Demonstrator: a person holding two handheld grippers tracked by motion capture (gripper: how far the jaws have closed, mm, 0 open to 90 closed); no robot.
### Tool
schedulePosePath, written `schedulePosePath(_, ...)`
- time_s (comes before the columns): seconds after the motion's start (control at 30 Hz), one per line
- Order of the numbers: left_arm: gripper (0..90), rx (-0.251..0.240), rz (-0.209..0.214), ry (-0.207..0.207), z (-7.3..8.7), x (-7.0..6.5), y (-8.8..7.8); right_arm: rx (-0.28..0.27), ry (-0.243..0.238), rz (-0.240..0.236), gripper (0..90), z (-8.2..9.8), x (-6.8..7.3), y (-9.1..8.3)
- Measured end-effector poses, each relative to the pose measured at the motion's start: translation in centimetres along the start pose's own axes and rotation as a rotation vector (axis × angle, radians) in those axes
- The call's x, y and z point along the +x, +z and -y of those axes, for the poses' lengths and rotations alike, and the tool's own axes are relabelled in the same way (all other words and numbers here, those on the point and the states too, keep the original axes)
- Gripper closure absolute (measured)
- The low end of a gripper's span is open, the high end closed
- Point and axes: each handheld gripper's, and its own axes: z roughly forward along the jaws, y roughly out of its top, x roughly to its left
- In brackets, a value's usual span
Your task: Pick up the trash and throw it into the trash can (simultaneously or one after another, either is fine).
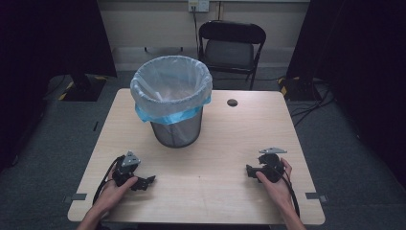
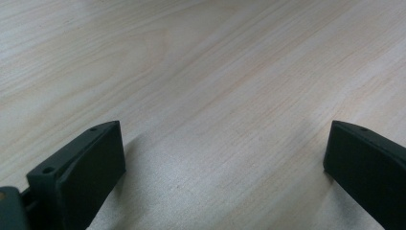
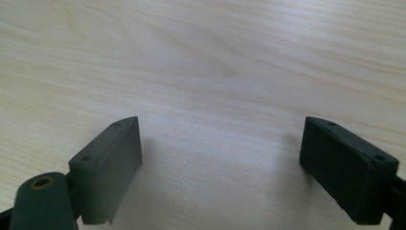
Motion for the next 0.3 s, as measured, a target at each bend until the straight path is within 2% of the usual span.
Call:
schedulePosePath(0.23,0.0,-0.002,0.002,0.003,0.01,0.03,0.00,-0.101,0.001,0.002,11.1,1.11,0.02,0.22)
schedulePosePath(0.3,0.0,-0.002,0.001,0.003,0.01,0.02,0.01,-0.102,0.001,0.002,11.2,1.12,0.02,0.22)
